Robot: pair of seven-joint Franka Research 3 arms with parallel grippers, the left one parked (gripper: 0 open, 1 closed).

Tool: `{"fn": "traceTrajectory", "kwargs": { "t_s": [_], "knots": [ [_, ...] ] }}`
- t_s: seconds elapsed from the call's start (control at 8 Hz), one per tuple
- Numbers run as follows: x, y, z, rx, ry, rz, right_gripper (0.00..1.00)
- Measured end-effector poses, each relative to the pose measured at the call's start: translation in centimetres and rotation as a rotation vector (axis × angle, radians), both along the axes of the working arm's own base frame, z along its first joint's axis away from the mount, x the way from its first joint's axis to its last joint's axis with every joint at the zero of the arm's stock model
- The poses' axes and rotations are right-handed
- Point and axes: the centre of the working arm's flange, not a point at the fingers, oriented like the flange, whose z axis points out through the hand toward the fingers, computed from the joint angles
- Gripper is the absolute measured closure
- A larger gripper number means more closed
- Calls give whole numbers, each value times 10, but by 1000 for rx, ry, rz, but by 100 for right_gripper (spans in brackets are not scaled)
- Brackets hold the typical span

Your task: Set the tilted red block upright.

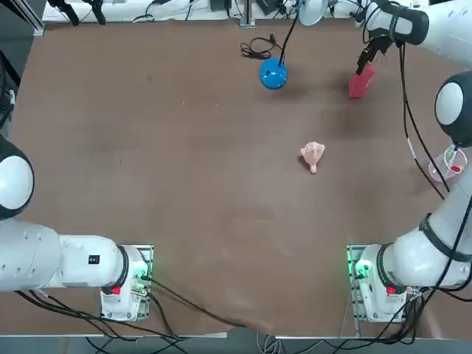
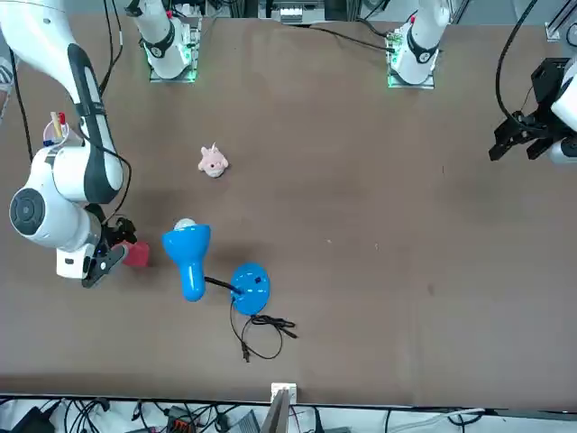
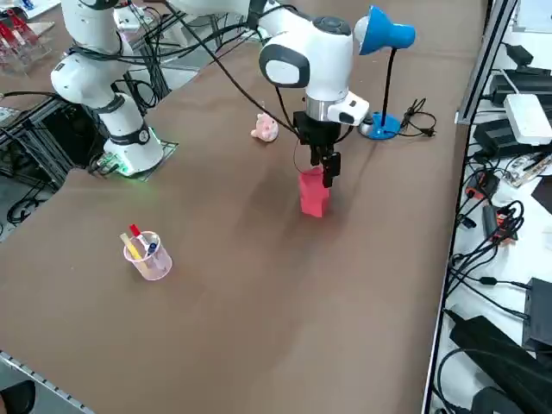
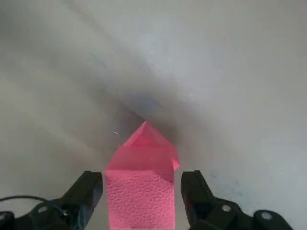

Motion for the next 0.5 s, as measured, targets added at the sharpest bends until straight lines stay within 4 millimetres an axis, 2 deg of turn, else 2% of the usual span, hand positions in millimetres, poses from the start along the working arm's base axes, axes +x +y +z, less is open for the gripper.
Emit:
{"fn": "traceTrajectory", "kwargs": {
  "t_s": [0.5],
  "knots": [
    [-2, -4, -4, 0, 0, 3, 0]
  ]
}}
